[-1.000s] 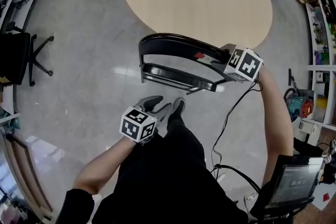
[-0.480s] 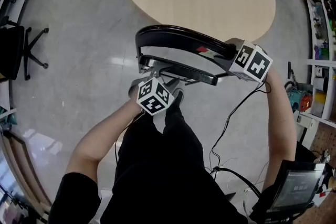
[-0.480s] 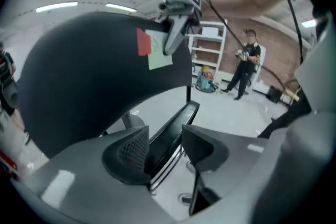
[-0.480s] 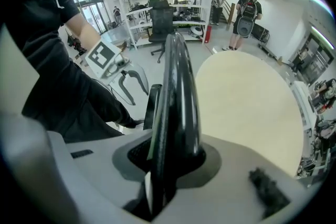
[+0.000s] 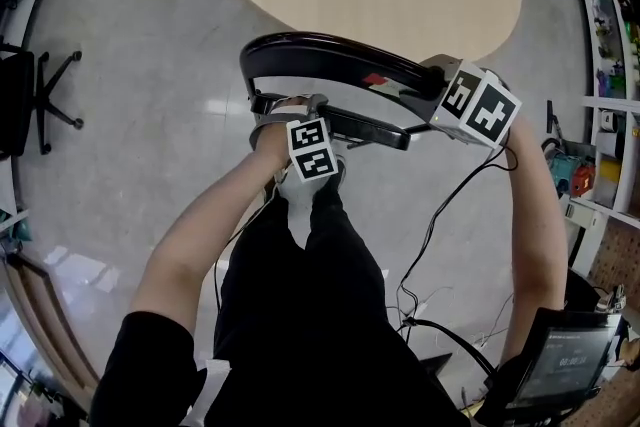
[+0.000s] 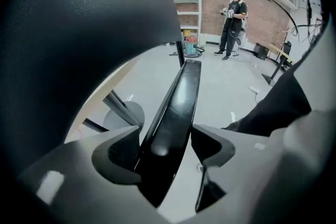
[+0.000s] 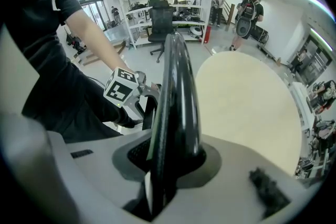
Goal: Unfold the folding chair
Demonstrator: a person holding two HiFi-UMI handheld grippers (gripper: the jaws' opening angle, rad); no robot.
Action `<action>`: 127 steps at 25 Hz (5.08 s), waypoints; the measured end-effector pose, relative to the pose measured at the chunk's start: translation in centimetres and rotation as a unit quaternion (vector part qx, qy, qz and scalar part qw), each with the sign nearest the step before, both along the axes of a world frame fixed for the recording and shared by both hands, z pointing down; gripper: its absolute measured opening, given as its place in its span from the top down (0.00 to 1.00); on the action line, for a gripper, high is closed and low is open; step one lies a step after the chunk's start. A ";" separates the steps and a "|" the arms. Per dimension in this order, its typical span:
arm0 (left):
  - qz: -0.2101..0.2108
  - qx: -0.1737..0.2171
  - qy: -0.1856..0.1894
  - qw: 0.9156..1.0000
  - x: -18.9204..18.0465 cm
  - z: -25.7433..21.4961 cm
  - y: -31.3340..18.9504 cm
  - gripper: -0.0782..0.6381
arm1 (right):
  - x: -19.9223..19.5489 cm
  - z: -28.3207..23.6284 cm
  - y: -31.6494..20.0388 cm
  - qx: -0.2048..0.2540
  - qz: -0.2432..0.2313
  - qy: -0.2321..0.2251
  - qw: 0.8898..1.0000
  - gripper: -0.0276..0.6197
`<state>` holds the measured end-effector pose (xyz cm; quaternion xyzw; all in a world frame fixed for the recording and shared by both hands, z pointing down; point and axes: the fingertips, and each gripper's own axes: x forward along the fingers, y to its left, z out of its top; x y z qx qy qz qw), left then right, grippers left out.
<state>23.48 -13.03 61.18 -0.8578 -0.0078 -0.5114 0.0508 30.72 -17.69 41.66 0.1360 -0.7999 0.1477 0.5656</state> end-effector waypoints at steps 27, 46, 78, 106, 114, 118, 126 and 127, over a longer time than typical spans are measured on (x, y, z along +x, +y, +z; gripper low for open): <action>0.055 0.132 -0.007 0.990 -4.0 0.7 6.4 0.54 | 0.5 1.3 -0.9 -0.032 0.005 -0.005 0.999 0.82; -0.601 -0.491 0.234 0.586 -16.7 -1.9 8.3 0.47 | 0.8 2.3 -0.8 -0.057 0.011 -0.013 0.998 0.82; -0.693 -0.567 0.284 0.343 -20.2 9.4 13.6 0.63 | 0.3 3.9 2.5 -0.101 0.009 -0.029 0.994 0.82; -0.657 -0.555 0.329 0.391 -24.9 16.0 21.9 0.59 | -3.0 6.5 7.6 -0.099 0.012 -0.033 0.994 0.82; -0.646 -0.555 0.337 0.401 -25.3 16.9 23.1 0.58 | -3.6 6.5 8.6 -0.087 0.008 -0.036 0.996 0.83; -0.642 -0.554 0.343 0.404 -25.5 17.5 23.4 0.58 | -3.3 6.8 8.2 -0.089 0.006 -0.038 0.995 0.83; -0.635 -0.549 0.354 0.412 -25.9 19.0 24.0 0.59 | -2.9 8.4 7.4 -0.100 0.004 -0.047 0.994 0.83; -0.635 -0.549 0.355 0.412 -25.8 19.2 24.1 0.59 | -2.8 8.6 7.3 -0.101 0.003 -0.048 0.994 0.83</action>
